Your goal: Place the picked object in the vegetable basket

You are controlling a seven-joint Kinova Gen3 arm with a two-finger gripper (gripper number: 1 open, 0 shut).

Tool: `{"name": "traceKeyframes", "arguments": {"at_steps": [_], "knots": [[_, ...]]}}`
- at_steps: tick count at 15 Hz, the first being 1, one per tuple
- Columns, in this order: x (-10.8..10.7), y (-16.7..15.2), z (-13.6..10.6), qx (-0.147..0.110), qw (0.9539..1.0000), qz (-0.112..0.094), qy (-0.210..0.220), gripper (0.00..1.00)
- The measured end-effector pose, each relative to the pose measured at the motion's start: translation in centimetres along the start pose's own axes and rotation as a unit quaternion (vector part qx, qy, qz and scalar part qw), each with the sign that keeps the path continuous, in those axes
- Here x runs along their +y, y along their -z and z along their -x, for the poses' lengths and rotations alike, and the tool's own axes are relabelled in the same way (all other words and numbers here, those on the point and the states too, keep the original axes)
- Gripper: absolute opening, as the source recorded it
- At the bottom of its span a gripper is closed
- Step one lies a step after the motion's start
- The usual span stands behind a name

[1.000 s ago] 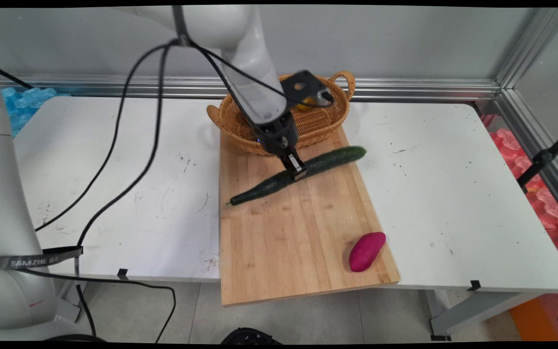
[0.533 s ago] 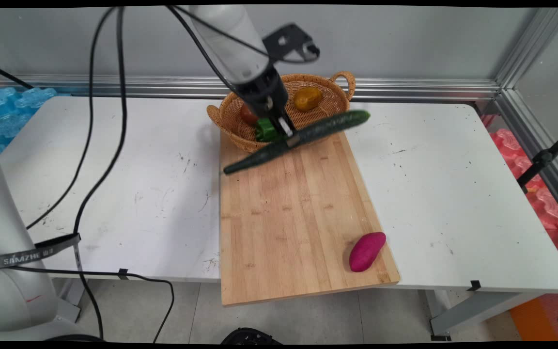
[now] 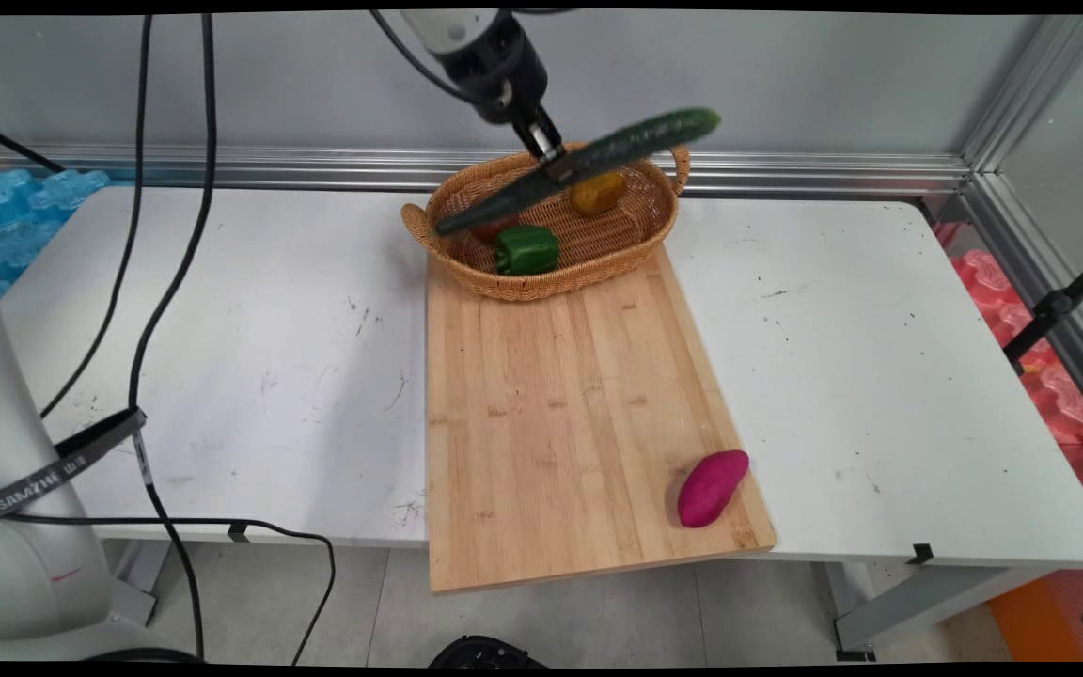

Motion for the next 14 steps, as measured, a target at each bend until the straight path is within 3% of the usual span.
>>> {"name": "traceKeyframes", "arguments": {"at_steps": [6, 14], "knots": [[-4.6, -2.2, -1.1, 0.015, 0.9965, -0.013, -0.081, 0.00], [-8.0, -8.0, -2.0, 0.025, 0.9887, -0.002, -0.147, 0.00]]}}
